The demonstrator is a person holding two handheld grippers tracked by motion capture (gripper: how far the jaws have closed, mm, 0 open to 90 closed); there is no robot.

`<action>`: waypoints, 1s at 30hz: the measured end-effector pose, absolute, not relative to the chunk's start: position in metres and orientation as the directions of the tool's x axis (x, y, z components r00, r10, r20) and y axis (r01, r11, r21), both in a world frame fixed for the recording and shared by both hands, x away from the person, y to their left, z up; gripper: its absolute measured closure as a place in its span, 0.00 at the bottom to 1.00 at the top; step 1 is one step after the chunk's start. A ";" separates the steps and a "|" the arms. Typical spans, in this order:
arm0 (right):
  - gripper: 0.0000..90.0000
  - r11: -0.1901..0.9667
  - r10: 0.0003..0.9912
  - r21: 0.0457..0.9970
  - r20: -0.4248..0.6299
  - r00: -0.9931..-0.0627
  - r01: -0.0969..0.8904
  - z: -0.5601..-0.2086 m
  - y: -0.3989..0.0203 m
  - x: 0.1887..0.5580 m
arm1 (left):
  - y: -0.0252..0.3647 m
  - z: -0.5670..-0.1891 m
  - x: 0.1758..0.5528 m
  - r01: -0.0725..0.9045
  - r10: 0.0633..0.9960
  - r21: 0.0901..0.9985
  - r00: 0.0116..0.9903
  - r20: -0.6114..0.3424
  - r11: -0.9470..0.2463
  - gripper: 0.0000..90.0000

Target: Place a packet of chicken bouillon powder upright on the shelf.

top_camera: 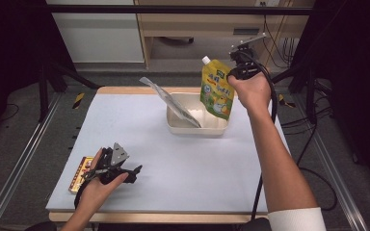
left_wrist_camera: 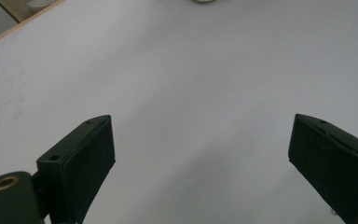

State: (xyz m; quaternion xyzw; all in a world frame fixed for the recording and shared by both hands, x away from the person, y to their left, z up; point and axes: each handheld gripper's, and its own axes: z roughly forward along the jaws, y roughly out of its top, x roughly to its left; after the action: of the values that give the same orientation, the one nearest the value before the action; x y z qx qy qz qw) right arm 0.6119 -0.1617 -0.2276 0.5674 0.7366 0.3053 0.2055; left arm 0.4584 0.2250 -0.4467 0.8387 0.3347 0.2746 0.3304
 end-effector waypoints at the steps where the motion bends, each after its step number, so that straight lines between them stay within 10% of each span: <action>1: 1.00 0.164 0.962 0.682 0.049 -0.268 0.713 -0.228 -0.161 0.612 | 0.225 -0.447 0.458 0.381 0.744 0.738 0.624 0.238 -0.556 0.08; 30: 1.00 0.056 0.986 0.698 0.075 -0.151 0.714 -0.239 -0.151 0.614 | 0.224 -0.447 0.457 0.390 0.748 0.743 0.627 0.219 -0.545 0.08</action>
State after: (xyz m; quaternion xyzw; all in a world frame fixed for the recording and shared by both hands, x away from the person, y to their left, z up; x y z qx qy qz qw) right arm 0.6142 -0.1509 -0.2390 0.6134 0.6926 0.3093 0.2198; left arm 0.4572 0.2241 -0.4467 0.8373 0.3395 0.2670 0.3352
